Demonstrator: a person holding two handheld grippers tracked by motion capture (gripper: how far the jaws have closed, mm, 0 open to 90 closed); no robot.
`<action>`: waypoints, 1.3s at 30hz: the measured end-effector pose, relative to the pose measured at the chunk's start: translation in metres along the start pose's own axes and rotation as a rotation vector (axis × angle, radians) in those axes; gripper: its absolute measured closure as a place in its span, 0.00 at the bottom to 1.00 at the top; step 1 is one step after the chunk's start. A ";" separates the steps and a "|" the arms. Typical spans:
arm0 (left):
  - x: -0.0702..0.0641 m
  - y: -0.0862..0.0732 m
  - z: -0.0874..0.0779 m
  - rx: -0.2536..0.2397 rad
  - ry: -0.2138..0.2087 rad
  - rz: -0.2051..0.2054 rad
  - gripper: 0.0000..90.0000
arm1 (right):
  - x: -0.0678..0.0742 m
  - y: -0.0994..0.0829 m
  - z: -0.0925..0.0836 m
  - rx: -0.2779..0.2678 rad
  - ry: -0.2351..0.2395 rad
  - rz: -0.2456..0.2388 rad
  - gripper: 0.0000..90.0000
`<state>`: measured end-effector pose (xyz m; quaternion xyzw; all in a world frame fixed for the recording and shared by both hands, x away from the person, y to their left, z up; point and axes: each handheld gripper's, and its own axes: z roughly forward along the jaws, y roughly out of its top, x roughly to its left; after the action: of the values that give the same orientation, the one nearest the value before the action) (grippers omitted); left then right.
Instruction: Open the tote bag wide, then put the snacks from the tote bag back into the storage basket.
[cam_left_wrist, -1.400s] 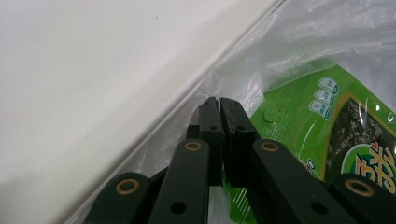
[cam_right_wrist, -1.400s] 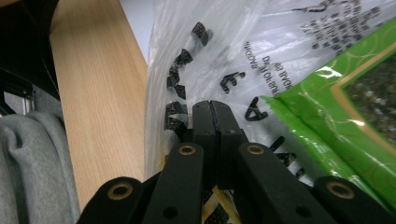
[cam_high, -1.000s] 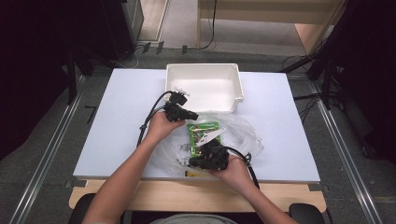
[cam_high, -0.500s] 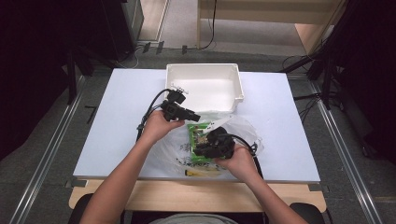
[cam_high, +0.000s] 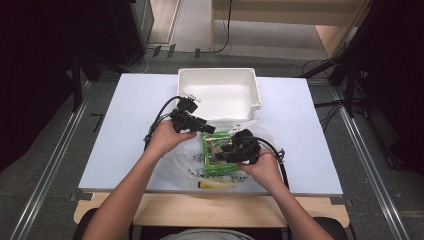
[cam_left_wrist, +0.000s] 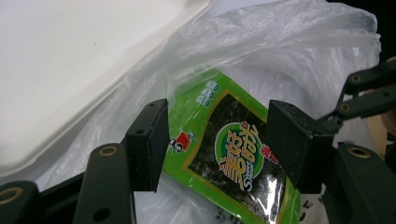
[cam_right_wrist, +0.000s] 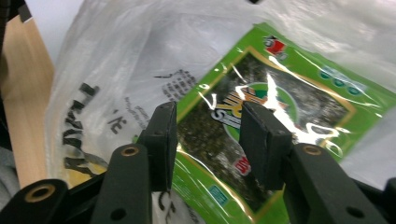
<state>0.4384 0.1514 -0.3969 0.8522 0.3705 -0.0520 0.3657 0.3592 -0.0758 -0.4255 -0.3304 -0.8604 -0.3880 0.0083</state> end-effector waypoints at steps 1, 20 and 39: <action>0.000 -0.001 -0.001 -0.008 -0.003 -0.010 0.45 | -0.002 -0.001 -0.001 -0.005 -0.002 0.002 0.63; -0.005 -0.022 -0.011 -0.014 0.004 -0.021 0.41 | -0.027 -0.010 -0.026 -0.055 -0.061 0.059 0.61; -0.022 -0.039 -0.013 -0.036 -0.007 -0.001 0.42 | -0.034 -0.012 -0.029 -0.062 -0.082 0.088 0.57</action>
<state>0.3941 0.1649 -0.4029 0.8452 0.3704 -0.0486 0.3822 0.3718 -0.1203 -0.4229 -0.3837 -0.8321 -0.3999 -0.0203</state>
